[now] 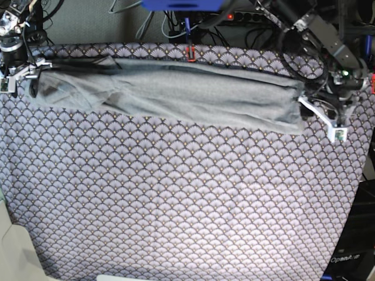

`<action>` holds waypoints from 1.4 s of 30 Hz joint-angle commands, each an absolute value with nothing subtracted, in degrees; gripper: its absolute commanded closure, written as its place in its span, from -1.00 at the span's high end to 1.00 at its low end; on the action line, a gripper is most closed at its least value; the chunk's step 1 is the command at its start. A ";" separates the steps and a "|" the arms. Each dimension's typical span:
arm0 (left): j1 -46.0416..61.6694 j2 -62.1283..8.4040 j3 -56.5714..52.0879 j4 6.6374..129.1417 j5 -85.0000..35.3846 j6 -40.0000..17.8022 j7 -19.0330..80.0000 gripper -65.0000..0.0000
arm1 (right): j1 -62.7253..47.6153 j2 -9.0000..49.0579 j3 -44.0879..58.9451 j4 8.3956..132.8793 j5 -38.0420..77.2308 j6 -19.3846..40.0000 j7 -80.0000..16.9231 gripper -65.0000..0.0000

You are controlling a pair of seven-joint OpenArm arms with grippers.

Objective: Fold the T-shirt properly
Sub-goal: 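Grasp the folded strip's end with the left gripper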

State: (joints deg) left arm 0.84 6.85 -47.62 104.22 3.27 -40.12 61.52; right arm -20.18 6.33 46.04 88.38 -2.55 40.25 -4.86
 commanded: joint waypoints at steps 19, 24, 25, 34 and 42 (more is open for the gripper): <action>-2.42 6.46 -47.52 88.13 8.22 -40.00 51.30 0.30 | -20.09 7.25 46.20 89.36 -1.63 40.00 -3.38 0.10; -2.33 6.81 -47.16 88.31 8.22 -40.00 52.09 0.30 | -20.09 7.25 46.20 89.36 -1.63 40.00 -3.38 0.10; -2.07 6.99 -47.08 88.48 8.22 -40.00 52.09 0.30 | -20.09 7.25 46.20 89.36 -1.63 40.00 -3.38 0.10; -0.57 7.08 -47.08 90.51 7.87 -40.00 52.09 -0.53 | -20.09 7.25 46.20 89.36 -1.63 40.00 -3.38 0.10; -0.66 6.90 -44.70 91.74 7.69 -40.00 57.45 -1.00 | -20.00 7.25 46.20 89.36 -1.63 40.00 -3.38 0.10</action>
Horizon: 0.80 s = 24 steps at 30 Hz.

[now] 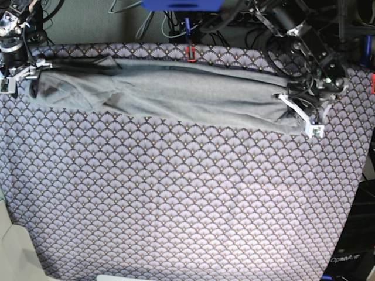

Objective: Fold the T-shirt properly
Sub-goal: 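Grasp the folded strip's end with the left gripper, then fold the held strip end over toward the right gripper and release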

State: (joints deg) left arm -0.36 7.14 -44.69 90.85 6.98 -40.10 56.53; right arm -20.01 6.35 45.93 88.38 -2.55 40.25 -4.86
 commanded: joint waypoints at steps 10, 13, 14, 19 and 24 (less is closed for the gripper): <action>4.09 9.00 -24.31 110.37 7.78 -40.00 64.48 -1.00 | -20.00 7.25 43.91 89.36 -1.63 40.00 -3.38 0.10; 5.58 9.00 -17.27 110.90 7.96 -40.00 64.92 -1.00 | -19.82 7.25 43.91 89.36 -3.38 40.00 -3.38 0.10; 6.20 9.00 -14.37 110.73 8.22 -40.00 64.66 -1.00 | -19.03 7.25 43.91 89.36 -4.70 40.00 -3.38 0.10; 7.52 9.00 -4.88 110.73 8.22 -40.00 64.66 -1.00 | -17.63 6.90 44.00 89.27 -7.87 40.00 -3.38 0.10; 7.52 9.00 4.53 110.64 7.78 -40.00 64.57 -1.00 | -17.63 6.90 43.91 89.27 -7.87 40.00 -3.38 0.10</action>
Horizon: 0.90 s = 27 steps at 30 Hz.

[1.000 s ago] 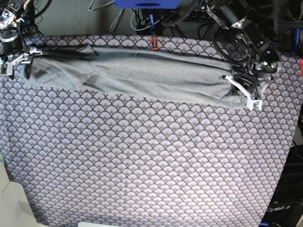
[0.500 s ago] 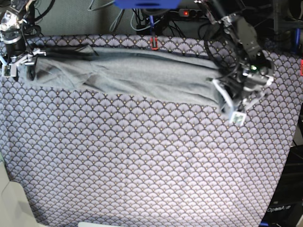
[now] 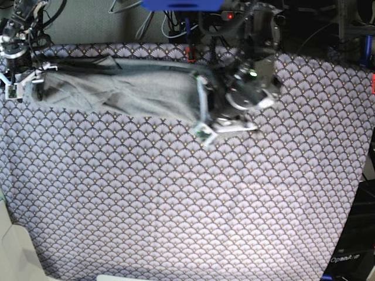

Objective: Fold the T-shirt properly
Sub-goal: 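Fold the held strip end over toward the right gripper and release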

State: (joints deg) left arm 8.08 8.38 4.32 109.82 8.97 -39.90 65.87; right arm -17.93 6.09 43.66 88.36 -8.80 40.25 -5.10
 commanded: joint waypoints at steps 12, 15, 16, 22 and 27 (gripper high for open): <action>6.02 9.00 21.32 103.52 7.69 -40.00 64.48 -1.00 | -17.71 6.90 44.00 89.36 -7.96 40.00 -3.38 0.10; 5.76 9.00 23.34 102.55 7.69 -40.00 64.48 -1.00 | -17.80 6.90 44.00 89.36 -7.96 40.00 -3.38 0.10; 5.76 9.00 23.96 102.55 7.69 -40.00 64.40 -1.00 | -17.89 6.90 44.00 89.36 -7.96 40.00 -3.38 0.10; 5.76 9.00 28.18 102.90 4.88 -25.01 62.11 -1.00 | -17.98 6.90 44.00 89.36 -7.96 40.00 -3.38 0.10; 4.97 9.00 28.26 103.08 -2.86 -7.34 62.11 -1.00 | -17.98 6.90 44.00 89.36 -7.96 40.00 -3.38 0.10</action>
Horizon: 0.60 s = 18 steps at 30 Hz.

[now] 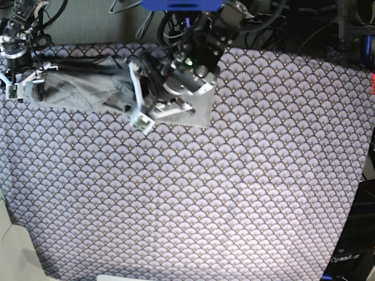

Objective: Fold the T-shirt properly
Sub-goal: 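Fold the held strip end over toward the right gripper and release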

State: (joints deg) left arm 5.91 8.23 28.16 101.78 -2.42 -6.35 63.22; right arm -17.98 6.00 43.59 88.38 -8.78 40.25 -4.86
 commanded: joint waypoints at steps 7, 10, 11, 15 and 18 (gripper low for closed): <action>2.51 9.00 30.37 102.46 -8.40 9.80 62.20 -1.00 | -17.98 6.90 43.91 89.36 -7.96 40.00 -3.38 0.10; 2.42 9.00 32.66 102.46 -8.48 12.18 62.20 -1.00 | -17.89 6.90 43.91 89.36 -7.96 40.00 -3.38 0.10; 2.33 9.00 33.45 102.46 -8.48 12.53 62.20 -1.00 | -17.89 6.90 43.91 89.36 -7.96 40.00 -3.38 0.10; 0.13 9.00 35.47 99.21 -8.57 12.79 62.99 -1.00 | -17.80 6.90 43.91 89.36 -7.96 40.00 -3.30 0.10; -0.40 9.00 37.41 96.04 -8.57 12.79 63.96 -1.00 | -17.80 6.90 43.91 89.45 -7.96 40.00 -3.30 0.10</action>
State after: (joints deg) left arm -0.05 8.10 36.88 95.20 -7.99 13.08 64.12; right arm -17.80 5.98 43.59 88.38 -8.73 40.25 -4.80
